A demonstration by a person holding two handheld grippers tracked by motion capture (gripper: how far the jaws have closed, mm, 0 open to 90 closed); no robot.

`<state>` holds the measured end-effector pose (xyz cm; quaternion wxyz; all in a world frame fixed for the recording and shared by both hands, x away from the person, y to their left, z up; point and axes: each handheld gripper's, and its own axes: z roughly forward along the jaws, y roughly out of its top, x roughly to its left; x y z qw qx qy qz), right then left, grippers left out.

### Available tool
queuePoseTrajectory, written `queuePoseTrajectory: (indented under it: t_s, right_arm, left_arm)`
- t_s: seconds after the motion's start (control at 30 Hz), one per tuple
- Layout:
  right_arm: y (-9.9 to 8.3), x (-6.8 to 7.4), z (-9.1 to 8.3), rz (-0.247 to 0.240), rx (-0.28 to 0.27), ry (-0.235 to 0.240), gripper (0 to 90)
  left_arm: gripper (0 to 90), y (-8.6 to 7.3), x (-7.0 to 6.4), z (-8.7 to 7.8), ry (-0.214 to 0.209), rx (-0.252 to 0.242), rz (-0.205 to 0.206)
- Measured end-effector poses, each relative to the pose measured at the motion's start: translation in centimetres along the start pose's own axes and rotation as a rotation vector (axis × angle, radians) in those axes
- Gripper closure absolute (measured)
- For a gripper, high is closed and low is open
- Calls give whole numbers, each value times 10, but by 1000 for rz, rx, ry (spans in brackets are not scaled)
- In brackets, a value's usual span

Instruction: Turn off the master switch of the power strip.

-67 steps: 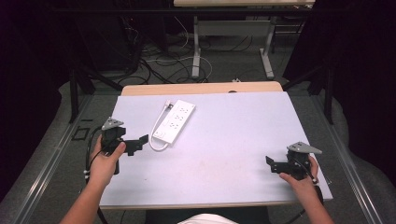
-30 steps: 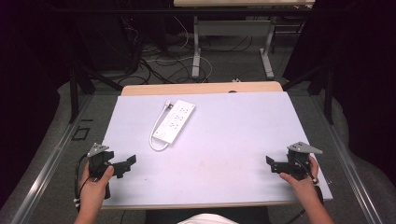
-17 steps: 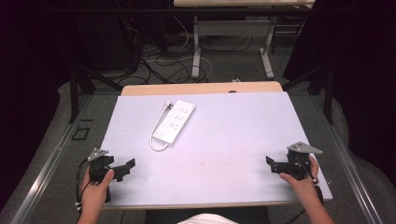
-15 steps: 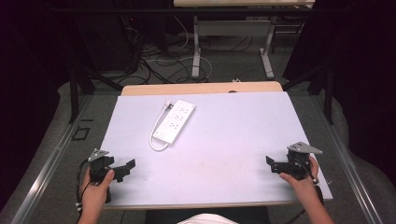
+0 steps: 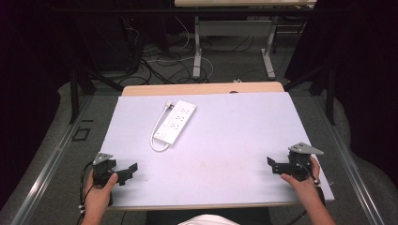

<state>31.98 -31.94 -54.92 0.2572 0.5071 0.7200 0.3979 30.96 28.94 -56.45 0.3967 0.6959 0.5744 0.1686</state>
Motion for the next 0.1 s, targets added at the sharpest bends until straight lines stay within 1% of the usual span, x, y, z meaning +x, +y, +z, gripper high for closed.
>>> queuePoseTrajectory:
  t_s: [0.1]
  right_arm:
    - [0, 0, 0, 6, 2, 1, 0]
  left_arm:
    - [40, 0, 0, 1, 2, -6, 1]
